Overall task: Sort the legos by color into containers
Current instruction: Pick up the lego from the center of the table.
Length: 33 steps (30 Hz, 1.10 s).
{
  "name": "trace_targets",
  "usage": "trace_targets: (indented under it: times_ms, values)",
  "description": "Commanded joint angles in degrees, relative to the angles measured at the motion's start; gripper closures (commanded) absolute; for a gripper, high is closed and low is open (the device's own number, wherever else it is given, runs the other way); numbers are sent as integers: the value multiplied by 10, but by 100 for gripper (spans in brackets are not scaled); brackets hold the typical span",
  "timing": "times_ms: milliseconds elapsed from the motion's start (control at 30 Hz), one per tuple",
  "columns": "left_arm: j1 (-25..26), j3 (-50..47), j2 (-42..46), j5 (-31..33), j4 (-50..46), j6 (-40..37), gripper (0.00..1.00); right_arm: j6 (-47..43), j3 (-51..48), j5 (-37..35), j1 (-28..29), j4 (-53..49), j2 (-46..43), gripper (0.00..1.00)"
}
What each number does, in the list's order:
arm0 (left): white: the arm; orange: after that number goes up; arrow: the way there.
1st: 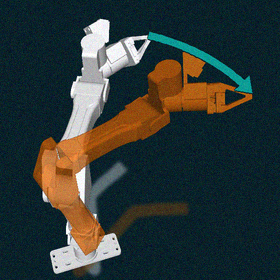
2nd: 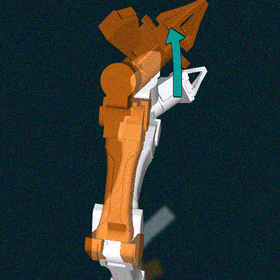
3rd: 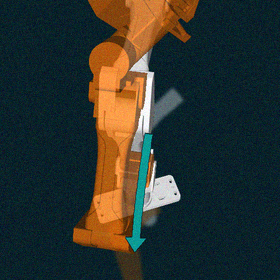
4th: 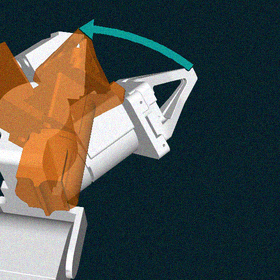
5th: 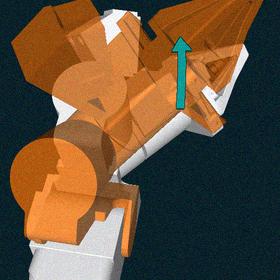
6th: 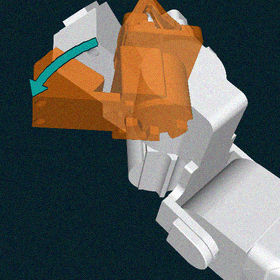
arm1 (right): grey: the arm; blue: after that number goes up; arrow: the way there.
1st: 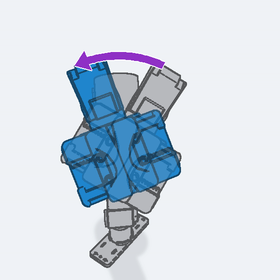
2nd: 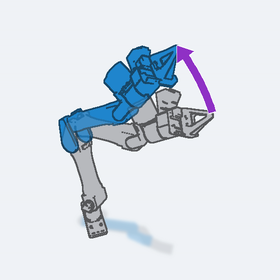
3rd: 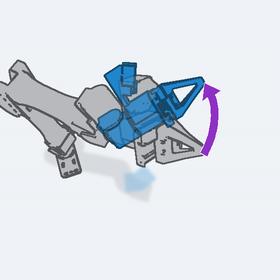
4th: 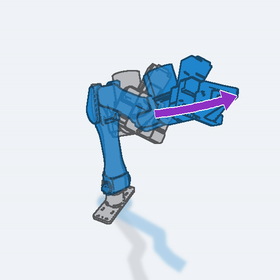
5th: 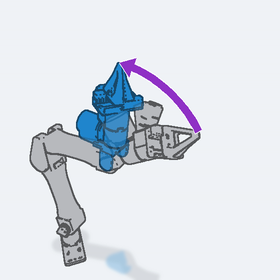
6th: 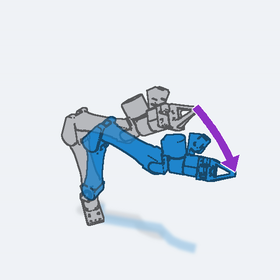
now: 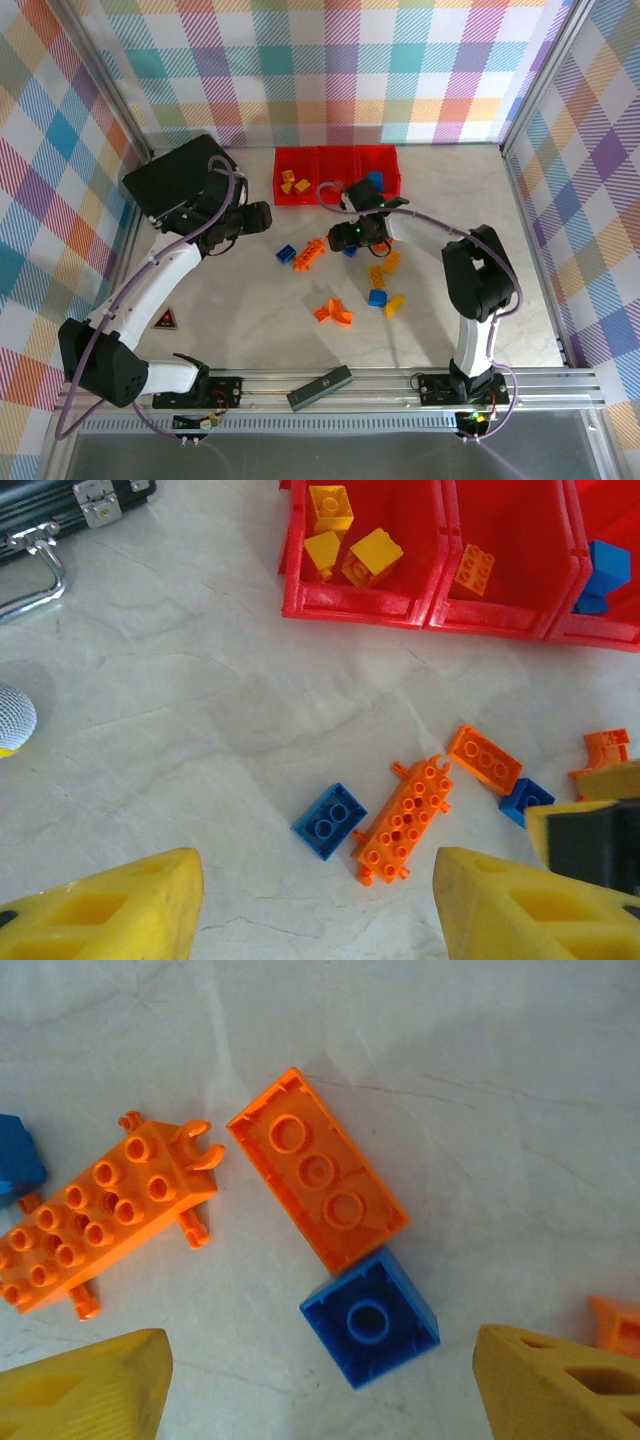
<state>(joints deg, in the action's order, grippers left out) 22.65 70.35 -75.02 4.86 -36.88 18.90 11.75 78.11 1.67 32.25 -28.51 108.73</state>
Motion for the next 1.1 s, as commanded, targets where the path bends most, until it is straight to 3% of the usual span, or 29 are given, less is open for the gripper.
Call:
trace_targets:
  times_ms: [0,200,400,933,1067]
  values:
    - [-4,-5,17,-23,5,11,38,-83,34,27,1,-29,19,21]
    - [-4,-10,36,-16,1,12,38,-133,70,60,-3,-51,64,22]
    - [-4,-16,39,-18,0,12,38,-149,78,43,-6,-59,82,24]
    - [-4,-14,27,-33,8,19,38,-153,43,5,-7,-52,75,43]
    - [-4,-14,27,-35,10,20,38,-155,36,1,-8,-51,75,44]
